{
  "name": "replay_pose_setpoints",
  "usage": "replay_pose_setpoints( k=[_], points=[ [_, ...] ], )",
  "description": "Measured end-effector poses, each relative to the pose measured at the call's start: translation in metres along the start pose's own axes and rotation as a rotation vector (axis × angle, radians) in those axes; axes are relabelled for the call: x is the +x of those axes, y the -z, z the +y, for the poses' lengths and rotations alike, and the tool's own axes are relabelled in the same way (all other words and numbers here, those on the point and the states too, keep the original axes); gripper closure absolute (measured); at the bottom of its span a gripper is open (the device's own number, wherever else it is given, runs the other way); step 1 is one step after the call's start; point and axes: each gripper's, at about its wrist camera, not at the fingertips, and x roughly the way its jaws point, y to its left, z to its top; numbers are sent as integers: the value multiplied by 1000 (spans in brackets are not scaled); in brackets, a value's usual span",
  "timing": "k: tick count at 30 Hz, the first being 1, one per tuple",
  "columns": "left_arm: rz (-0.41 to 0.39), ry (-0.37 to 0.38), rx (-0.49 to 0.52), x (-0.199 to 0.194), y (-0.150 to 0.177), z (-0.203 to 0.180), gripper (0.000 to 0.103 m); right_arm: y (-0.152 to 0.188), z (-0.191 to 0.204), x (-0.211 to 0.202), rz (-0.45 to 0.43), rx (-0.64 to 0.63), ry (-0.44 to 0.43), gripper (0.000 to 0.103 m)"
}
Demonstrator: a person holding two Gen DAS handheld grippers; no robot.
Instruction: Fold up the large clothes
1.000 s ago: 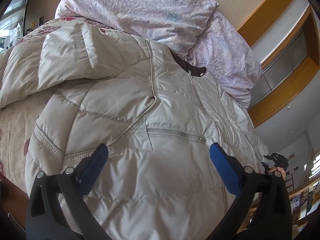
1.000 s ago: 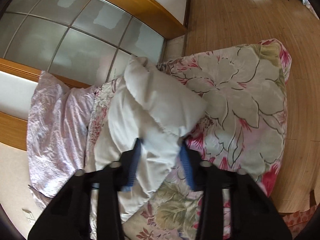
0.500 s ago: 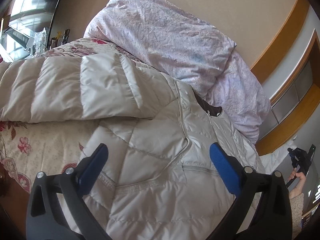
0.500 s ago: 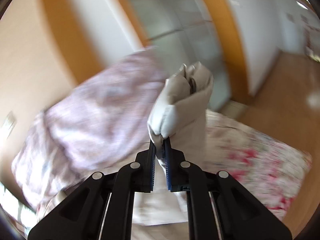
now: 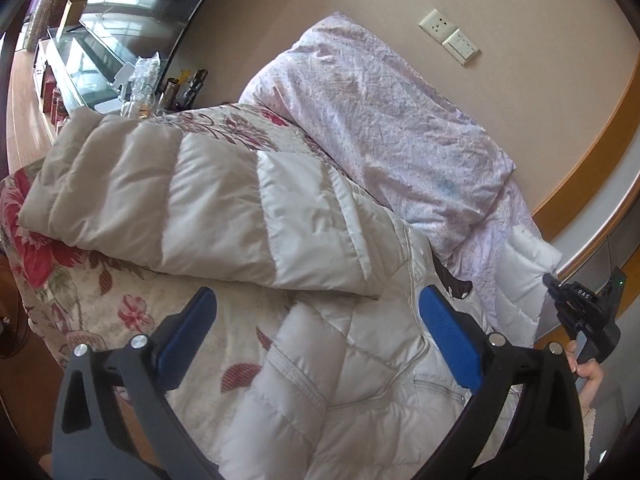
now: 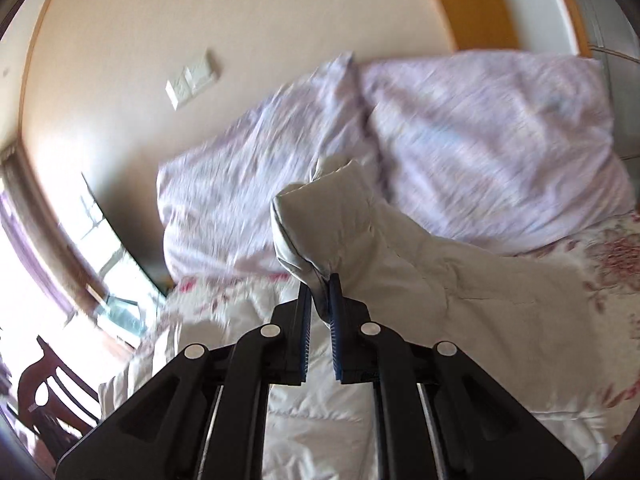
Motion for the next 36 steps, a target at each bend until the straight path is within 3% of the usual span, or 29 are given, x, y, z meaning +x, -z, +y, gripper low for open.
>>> replay_pose_setpoints(
  k=[5, 7, 9, 10, 12, 13, 16, 19, 21, 23, 25, 27, 29, 31, 34, 36],
  points=[
    [-32, -34, -8, -8, -8, 15, 2, 59, 24, 68, 222, -133, 104, 93],
    [-35, -42, -9, -9, -10, 20, 2, 85, 33, 87, 334, -222, 158, 90],
    [-38, -51, -8, -10, -12, 24, 2, 106, 48, 89, 374, -355, 204, 83],
    [-35, -53, -12, -10, -13, 27, 2, 111, 55, 85, 371, -406, 202, 69],
    [-31, -44, -32, -8, -15, 33, 2, 114, 67, 69, 343, -456, 161, 52],
    [-30, -42, -46, -7, -16, 35, 2, 109, 67, 61, 321, -436, 127, 50],
    [-43, -51, -84, -6, -17, 44, 2, 83, 59, 47, 222, -292, 78, 51],
    [-67, -68, -129, -8, -18, 53, 2, 64, 50, 58, 149, -223, 186, 57],
    [-81, -79, -156, -9, -18, 59, 2, 64, 44, 86, 189, -207, 248, 59],
    [-91, -97, -185, -10, -20, 65, 2, 79, 45, 126, 342, -271, 285, 59],
    [-89, -100, -230, -9, -22, 72, 3, 88, 56, 133, 328, -367, 339, 58],
    [-79, -85, -291, -8, -24, 83, 3, 84, 59, 122, 331, -334, 310, 58],
    [-74, -91, -362, -6, -27, 94, 3, 75, 53, 101, 328, -231, 208, 55],
    [-59, -101, -442, -1, -28, 105, 6, 71, 51, 78, 303, -188, 148, 44],
    [-35, -115, -545, 1, -25, 121, 19, 72, 52, 47, 253, -200, 109, 36],
    [-56, -123, -583, -5, -23, 125, 21, 71, 51, 32, 237, -198, 93, 34]
  ],
)
